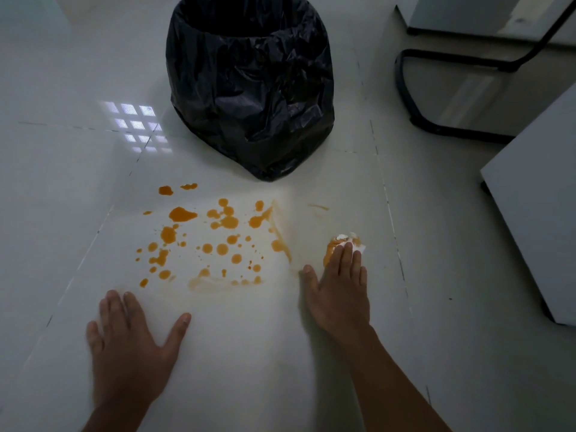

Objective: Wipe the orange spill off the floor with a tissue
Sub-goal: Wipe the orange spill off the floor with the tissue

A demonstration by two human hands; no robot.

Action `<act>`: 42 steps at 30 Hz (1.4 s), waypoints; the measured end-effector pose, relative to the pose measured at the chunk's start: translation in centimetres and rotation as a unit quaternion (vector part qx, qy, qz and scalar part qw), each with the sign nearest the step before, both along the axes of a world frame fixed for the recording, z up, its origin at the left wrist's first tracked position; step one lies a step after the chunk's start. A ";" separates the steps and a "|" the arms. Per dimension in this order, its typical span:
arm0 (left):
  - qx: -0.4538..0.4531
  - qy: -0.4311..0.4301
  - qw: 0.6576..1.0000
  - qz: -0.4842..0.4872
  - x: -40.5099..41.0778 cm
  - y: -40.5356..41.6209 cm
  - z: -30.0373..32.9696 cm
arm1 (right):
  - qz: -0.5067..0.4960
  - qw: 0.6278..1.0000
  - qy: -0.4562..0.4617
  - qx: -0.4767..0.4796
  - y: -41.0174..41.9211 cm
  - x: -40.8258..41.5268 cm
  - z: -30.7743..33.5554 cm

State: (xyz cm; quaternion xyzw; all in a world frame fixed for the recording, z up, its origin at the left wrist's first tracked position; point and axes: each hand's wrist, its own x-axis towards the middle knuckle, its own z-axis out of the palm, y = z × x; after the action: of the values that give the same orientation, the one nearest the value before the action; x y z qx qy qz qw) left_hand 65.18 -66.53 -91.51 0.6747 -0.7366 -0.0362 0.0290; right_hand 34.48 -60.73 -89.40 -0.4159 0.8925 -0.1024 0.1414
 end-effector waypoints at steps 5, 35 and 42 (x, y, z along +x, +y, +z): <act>0.002 0.005 1.000 0.001 0.0 -0.1 0.0 | 0.029 0.999 -0.040 0.011 -2.0 -1.5 0.8; 0.022 -0.003 1.000 0.015 -0.2 0.0 0.5 | 0.199 0.978 -0.033 -0.051 -12.2 -3.3 0.9; 0.016 0.011 1.000 0.016 -0.5 0.2 1.1 | 0.213 0.976 -0.008 -0.052 -10.1 -2.3 0.5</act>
State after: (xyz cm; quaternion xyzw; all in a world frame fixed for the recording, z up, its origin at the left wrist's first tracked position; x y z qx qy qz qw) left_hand 64.67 -66.36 -90.40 0.6860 -0.7250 -0.0551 0.0266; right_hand 32.21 -70.87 -88.88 -0.6027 0.7755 -0.1190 0.1453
